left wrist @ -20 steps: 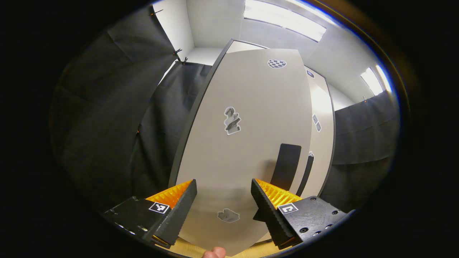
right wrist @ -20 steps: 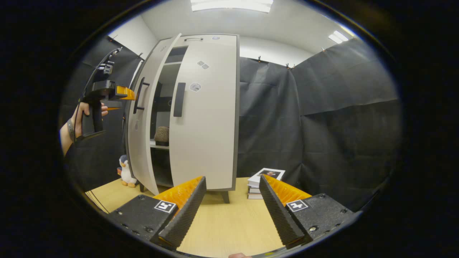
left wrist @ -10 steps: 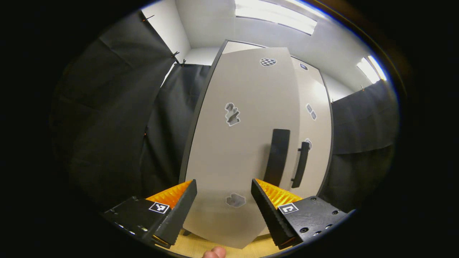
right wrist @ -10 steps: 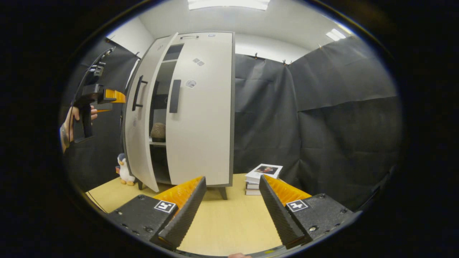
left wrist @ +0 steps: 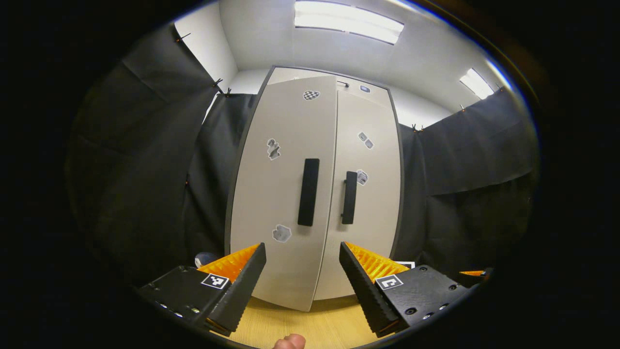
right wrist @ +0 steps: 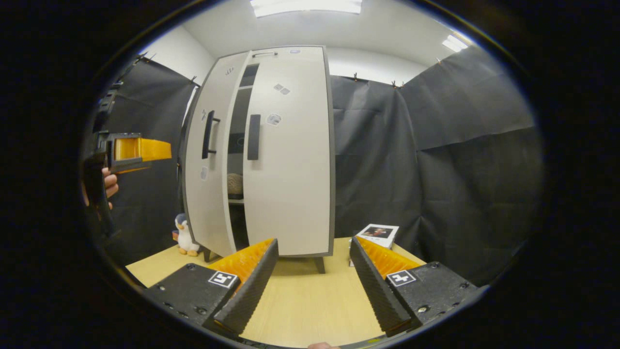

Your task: Grab one shoe with the right hand and put it into the shoe cabinet, grab the other shoe with the left hand and put it into the shoe cabinet; then close the right door with the right hand and the left door with the left hand.

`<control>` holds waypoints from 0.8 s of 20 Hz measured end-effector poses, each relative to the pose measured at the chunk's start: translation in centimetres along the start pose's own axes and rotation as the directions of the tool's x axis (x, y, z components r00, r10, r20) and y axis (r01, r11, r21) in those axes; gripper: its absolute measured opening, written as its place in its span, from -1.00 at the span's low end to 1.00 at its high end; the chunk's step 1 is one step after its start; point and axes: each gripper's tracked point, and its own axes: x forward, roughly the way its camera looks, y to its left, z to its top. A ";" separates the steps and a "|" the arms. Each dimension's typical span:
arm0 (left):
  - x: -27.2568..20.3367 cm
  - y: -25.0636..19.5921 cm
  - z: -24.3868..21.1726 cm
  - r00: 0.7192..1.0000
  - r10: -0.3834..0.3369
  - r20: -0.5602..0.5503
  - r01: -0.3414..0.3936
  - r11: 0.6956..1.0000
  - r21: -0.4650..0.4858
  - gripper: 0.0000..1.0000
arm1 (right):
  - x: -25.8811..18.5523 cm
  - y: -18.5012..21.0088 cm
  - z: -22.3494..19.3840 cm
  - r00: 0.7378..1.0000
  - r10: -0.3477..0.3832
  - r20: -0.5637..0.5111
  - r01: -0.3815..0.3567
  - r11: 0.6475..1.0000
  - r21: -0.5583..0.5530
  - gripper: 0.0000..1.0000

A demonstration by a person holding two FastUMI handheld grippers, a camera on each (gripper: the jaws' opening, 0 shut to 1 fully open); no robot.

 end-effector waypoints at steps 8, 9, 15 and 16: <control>-4.8 -3.7 -3.8 0.999 -0.014 -0.037 0.013 0.999 -0.032 0.88 | -1.7 1.3 -0.2 0.999 0.049 -0.005 -0.049 0.999 0.002 0.94; -5.2 -3.6 -4.3 0.999 -0.007 -0.044 0.005 0.999 -0.032 0.88 | -1.9 1.4 -0.3 0.999 0.053 -0.008 -0.053 0.999 0.003 0.90; -6.9 -2.6 -6.0 0.996 0.036 -0.076 -0.039 0.999 -0.036 0.88 | -2.7 1.3 -0.4 0.998 0.064 -0.013 -0.064 0.998 0.007 0.94; -7.0 -2.5 -6.1 0.996 0.044 -0.079 -0.046 0.998 -0.030 0.88 | -2.8 1.2 -0.4 0.998 0.065 -0.013 -0.065 0.998 0.005 0.90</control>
